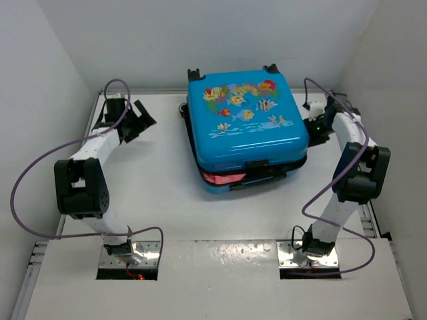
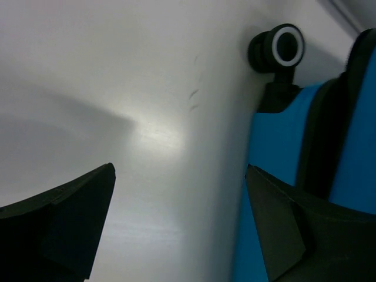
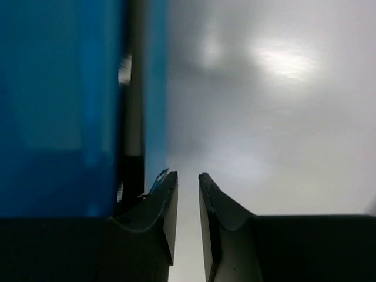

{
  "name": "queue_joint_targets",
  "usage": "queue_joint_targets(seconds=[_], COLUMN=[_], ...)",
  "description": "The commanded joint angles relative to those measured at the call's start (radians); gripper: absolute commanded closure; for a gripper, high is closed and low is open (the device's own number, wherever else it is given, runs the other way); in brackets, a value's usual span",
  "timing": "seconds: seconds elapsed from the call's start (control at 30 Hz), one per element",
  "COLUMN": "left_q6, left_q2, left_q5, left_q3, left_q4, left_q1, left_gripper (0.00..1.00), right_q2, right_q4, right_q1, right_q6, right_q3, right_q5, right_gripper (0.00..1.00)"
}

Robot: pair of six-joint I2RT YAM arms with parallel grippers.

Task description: Pack the luggage

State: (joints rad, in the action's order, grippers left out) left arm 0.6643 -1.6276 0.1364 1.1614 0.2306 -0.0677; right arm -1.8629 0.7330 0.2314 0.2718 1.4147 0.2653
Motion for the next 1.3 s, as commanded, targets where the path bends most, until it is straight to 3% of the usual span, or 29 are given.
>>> queue_joint_targets(seconds=[0.0,0.1,0.23,0.4,0.5,0.6,0.63,0.73,1.0,1.27], left_q6=[-0.029,-0.074,-0.124,-0.244,-0.401,-0.508,-0.563,-0.563,-0.594,-0.638], left_q2=[-0.088,-0.162,-0.265,-0.311,-0.311,-0.321,-0.311,-0.302,-0.259,-0.066], left_q5=[0.074,0.074,0.072,0.072,0.115,0.346,0.52,0.697,0.922,0.942], left_q3=[0.154,0.269,0.384,0.451,0.472,0.481,0.459,0.407,0.328,0.242], left_q4=[-0.094,-0.085,-0.051,0.002,0.061,0.102,0.102,0.066,0.065,-0.017], left_q1=[0.006,0.022,0.069,0.144,0.186,0.186,0.166,0.145,0.178,0.244], left_gripper=[0.04,0.05,0.06,0.09,0.11,0.15,0.17,0.21,0.27,0.3], right_q2=[0.088,0.163,0.258,0.179,0.148,0.122,0.117,0.116,0.139,0.191], right_q4=[0.163,0.244,0.111,0.089,0.053,0.029,0.014,-0.02,-0.058,-0.099], right_q1=[-0.109,-0.181,-0.273,-0.276,-0.265,-0.277,-0.286,-0.31,-0.398,-0.454], right_q6=[0.059,0.113,0.015,-0.15,-0.207,-0.227,-0.229,-0.214,-0.168,-0.114], right_q3=[-0.034,-0.071,-0.166,-0.047,-0.007,0.02,0.027,0.014,-0.006,-0.049], right_q5=[0.271,0.313,0.209,0.011,-0.038,-0.012,0.009,0.049,0.161,0.18], right_gripper=[0.8,0.8,0.81,0.84,0.86,0.86,0.86,0.86,0.84,0.83])
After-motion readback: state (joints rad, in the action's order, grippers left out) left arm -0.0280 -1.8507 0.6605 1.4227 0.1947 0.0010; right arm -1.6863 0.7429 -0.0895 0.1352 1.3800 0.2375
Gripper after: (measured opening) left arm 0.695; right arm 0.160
